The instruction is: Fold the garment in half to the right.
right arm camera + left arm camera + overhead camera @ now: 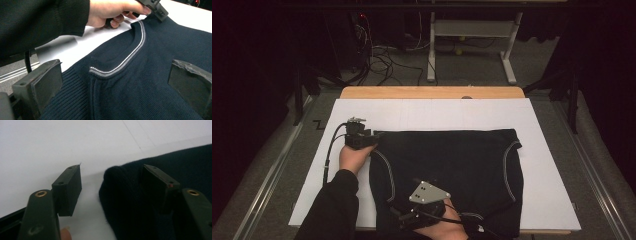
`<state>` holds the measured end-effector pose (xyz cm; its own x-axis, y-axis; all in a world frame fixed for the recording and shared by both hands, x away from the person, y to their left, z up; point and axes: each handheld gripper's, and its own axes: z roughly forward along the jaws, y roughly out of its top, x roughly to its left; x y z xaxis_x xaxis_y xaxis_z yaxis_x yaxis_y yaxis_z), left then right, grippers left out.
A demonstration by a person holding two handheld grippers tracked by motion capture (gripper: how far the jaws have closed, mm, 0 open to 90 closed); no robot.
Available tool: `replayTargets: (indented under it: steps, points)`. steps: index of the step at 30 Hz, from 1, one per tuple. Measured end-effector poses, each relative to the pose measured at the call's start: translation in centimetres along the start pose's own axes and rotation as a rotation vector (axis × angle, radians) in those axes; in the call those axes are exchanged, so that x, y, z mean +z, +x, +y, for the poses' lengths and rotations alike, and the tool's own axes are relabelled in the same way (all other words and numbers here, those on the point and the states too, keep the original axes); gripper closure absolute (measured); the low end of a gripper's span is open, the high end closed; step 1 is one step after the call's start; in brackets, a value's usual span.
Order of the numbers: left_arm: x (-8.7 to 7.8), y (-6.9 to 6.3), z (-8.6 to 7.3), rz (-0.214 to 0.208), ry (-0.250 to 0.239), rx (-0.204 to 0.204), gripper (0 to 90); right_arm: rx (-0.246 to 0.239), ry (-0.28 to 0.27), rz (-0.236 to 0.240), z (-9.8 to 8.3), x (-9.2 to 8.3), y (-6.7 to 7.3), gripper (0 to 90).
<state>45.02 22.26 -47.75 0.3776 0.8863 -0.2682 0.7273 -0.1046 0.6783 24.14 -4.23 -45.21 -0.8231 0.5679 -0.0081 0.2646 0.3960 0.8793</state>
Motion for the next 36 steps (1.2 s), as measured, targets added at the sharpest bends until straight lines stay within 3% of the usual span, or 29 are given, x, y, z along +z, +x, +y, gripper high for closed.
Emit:
replayTargets:
  steps: [7,14,29,36]
  points:
    - [0.2,-0.5,-0.2,-0.01,0.016,0.034,49.7,-0.004,0.02,0.025,-0.1,0.5,0.7,0.2]
    - [0.1,-1.2,-0.9,-0.03,0.004,0.067,75.7,-0.014,0.06,0.062,0.1,1.6,1.8,1.2]
    - [-0.3,-1.0,-1.5,-0.056,-0.026,0.038,76.4,-0.008,0.193,0.088,0.0,5.1,4.4,9.8]
    - [-0.3,-0.9,-1.5,-0.063,-0.025,0.034,76.4,-0.026,0.241,0.041,-0.2,6.0,4.9,14.4]
